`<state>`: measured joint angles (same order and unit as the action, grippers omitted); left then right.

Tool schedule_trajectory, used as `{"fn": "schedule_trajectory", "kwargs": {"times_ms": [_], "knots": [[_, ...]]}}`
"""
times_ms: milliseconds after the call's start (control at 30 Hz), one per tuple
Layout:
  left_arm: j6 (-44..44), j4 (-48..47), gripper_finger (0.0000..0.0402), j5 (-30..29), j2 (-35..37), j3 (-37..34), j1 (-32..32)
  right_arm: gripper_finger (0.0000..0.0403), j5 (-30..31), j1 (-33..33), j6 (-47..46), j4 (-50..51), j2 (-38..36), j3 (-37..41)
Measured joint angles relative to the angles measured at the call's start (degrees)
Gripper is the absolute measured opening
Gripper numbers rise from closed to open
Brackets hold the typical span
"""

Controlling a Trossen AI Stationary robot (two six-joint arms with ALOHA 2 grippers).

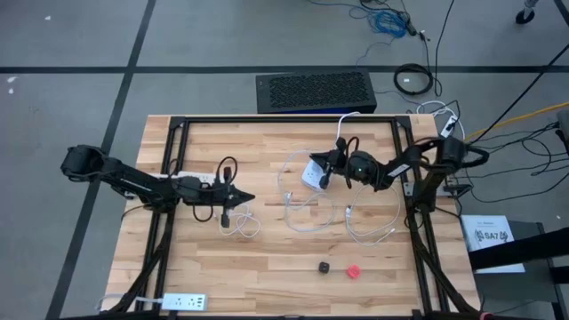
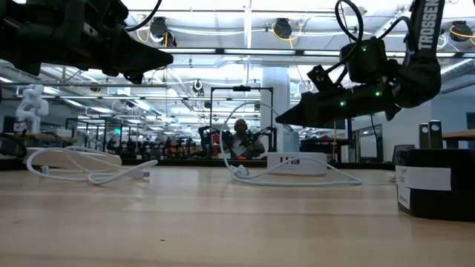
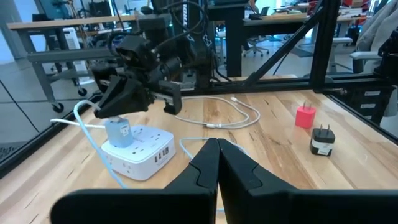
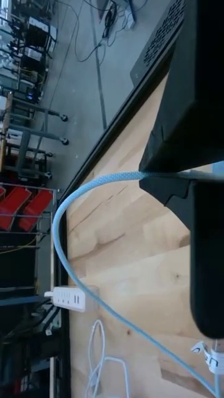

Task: Insert USB
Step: Insert the middle white charger cable into the white charger adapter

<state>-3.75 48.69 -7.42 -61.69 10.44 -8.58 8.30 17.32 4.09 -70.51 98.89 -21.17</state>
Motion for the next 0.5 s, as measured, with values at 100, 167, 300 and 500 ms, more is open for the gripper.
{"fn": "schedule_trajectory", "kwargs": {"times_ms": [100,167,300,500], "knots": [[0.0,-0.2,0.001,-0.2,0.0,0.0,0.0,0.0,-0.1,0.0,0.0,-0.9,0.5,0.0],[0.0,-0.1,0.001,-0.2,0.0,0.0,0.0,0.0,-0.2,0.0,0.2,-1.0,0.5,0.0],[0.0,-0.1,0.001,-0.4,0.0,0.0,0.0,0.0,-0.6,0.0,0.7,-1.3,0.4,0.0],[0.0,-0.1,0.001,-0.4,0.0,0.0,0.0,0.0,-0.7,0.0,0.9,-1.3,0.4,0.0]]}}
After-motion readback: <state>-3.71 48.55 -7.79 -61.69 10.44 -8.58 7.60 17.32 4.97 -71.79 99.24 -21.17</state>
